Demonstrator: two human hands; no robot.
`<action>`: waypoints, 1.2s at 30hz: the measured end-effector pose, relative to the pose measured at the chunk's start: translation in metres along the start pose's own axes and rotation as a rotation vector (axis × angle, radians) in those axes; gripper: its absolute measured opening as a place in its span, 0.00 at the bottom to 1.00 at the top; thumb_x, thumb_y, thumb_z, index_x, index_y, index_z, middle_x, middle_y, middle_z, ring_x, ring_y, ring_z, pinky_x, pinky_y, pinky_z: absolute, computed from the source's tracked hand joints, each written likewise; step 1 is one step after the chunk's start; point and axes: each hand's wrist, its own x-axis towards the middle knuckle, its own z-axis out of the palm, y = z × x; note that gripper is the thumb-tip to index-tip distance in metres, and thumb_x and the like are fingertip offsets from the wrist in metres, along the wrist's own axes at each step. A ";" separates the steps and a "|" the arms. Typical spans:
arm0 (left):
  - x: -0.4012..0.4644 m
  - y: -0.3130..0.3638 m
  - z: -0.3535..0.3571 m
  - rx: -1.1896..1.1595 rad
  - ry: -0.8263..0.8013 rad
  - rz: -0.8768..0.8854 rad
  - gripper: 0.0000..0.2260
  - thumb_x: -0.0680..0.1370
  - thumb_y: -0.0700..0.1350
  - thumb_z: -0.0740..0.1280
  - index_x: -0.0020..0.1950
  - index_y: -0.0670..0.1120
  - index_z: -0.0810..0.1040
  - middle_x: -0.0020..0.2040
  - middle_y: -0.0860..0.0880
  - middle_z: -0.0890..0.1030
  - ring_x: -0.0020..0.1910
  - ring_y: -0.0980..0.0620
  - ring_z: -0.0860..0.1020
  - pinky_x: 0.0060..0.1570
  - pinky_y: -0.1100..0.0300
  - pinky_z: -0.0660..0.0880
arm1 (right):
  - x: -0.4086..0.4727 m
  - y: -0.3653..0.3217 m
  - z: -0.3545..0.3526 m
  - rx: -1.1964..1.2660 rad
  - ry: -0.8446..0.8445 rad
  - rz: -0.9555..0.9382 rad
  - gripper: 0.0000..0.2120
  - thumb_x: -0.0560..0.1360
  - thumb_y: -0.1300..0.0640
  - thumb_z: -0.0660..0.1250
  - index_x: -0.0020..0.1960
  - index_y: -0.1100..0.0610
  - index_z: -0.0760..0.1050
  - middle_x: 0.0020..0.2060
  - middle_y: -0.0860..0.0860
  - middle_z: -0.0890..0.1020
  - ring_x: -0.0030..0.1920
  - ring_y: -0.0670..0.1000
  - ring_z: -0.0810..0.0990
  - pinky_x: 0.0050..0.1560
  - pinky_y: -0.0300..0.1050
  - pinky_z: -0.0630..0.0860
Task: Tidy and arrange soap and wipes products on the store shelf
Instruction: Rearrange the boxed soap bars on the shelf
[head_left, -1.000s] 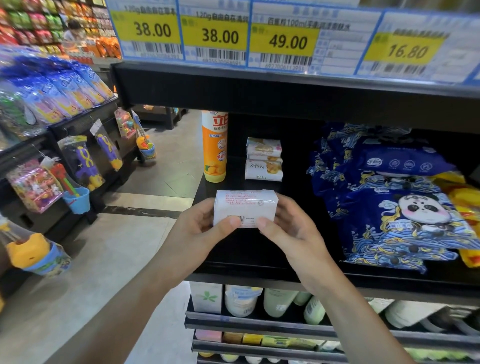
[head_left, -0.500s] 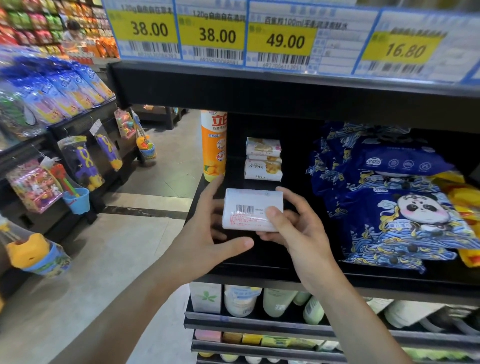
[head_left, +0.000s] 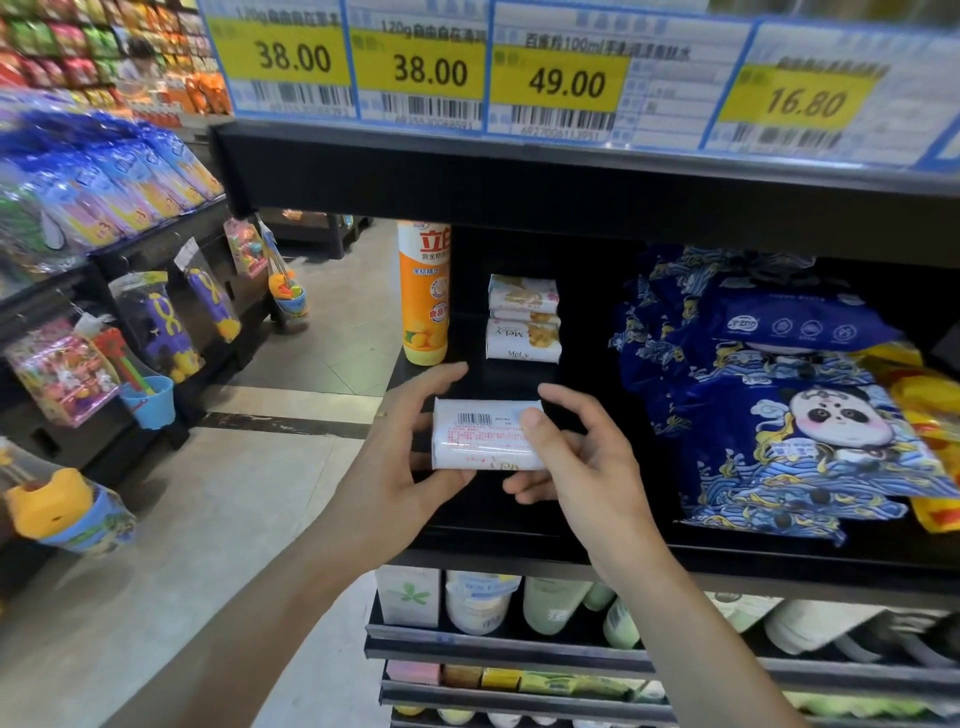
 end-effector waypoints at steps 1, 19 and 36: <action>0.000 0.001 0.000 0.007 -0.001 0.010 0.36 0.77 0.34 0.75 0.74 0.66 0.68 0.71 0.54 0.71 0.70 0.55 0.74 0.61 0.63 0.78 | 0.000 0.000 0.001 -0.014 0.006 0.003 0.17 0.78 0.47 0.71 0.66 0.43 0.74 0.42 0.57 0.87 0.34 0.56 0.86 0.34 0.44 0.82; 0.001 0.003 -0.001 -0.101 0.029 -0.129 0.18 0.77 0.50 0.75 0.65 0.63 0.77 0.60 0.56 0.81 0.59 0.52 0.81 0.57 0.52 0.81 | -0.007 -0.005 -0.001 -0.006 -0.029 -0.056 0.17 0.75 0.36 0.66 0.61 0.38 0.80 0.30 0.53 0.78 0.26 0.46 0.72 0.27 0.37 0.69; 0.005 0.017 -0.001 -0.218 0.123 -0.288 0.23 0.71 0.63 0.70 0.63 0.55 0.80 0.52 0.59 0.86 0.45 0.65 0.82 0.40 0.72 0.76 | -0.004 0.007 -0.003 -0.236 -0.110 -0.203 0.29 0.78 0.62 0.73 0.72 0.40 0.71 0.60 0.43 0.83 0.64 0.45 0.80 0.65 0.43 0.78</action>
